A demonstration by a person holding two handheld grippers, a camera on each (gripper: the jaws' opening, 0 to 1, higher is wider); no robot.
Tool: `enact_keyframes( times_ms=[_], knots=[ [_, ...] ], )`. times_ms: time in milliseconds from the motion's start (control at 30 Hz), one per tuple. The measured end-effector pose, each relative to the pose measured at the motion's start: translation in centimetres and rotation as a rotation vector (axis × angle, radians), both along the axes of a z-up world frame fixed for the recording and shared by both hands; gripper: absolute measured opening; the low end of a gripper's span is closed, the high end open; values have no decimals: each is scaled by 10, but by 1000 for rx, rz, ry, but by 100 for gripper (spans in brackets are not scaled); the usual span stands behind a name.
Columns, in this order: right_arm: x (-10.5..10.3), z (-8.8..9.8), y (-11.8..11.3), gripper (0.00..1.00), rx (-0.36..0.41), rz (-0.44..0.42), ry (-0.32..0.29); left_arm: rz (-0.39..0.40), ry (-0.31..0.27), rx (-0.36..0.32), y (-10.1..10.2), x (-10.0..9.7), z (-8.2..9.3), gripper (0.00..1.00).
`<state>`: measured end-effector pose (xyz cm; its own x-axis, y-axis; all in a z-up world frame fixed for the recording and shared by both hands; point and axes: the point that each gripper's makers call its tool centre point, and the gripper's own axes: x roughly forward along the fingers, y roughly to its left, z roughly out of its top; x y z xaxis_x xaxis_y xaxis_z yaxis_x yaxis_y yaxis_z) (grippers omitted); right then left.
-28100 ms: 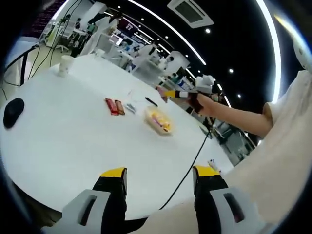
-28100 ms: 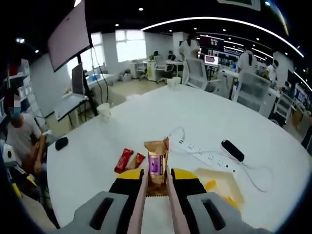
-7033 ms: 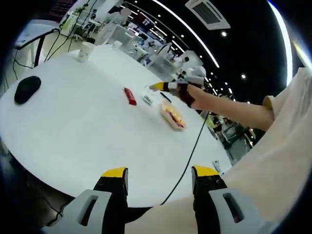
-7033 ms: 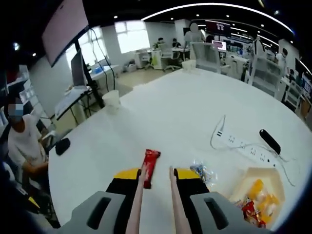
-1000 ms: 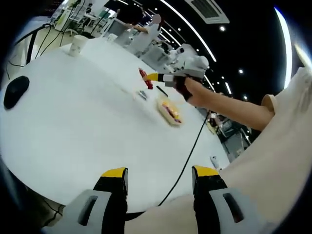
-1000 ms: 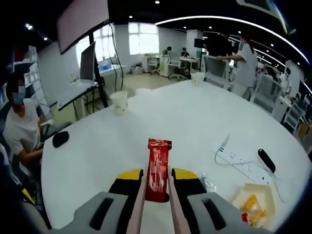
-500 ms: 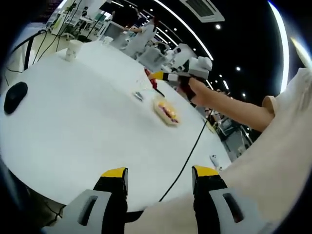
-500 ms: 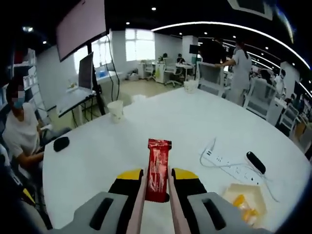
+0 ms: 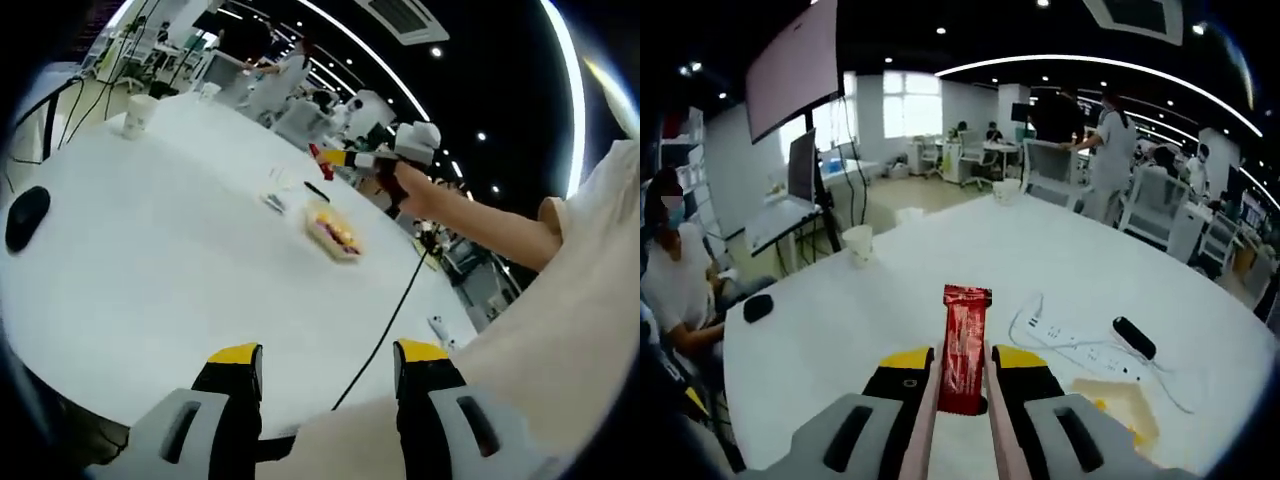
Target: Place the target food into the container with the food tongs after gripping and lifting it, then release it inside without dropping or visibly crushing the food.
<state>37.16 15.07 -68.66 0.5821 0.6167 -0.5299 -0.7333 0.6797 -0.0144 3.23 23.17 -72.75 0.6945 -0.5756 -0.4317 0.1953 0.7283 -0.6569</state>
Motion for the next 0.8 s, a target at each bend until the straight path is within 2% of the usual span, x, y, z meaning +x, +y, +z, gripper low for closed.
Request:
enact_keyframes(
  times_ms=[333, 800],
  knots=[
    [7, 8, -31, 22, 6, -45, -7, 28, -18, 7, 1, -3, 5, 52],
    [13, 11, -62, 22, 30, -118, -12, 5, -12, 11, -11, -10, 4, 52]
  ],
)
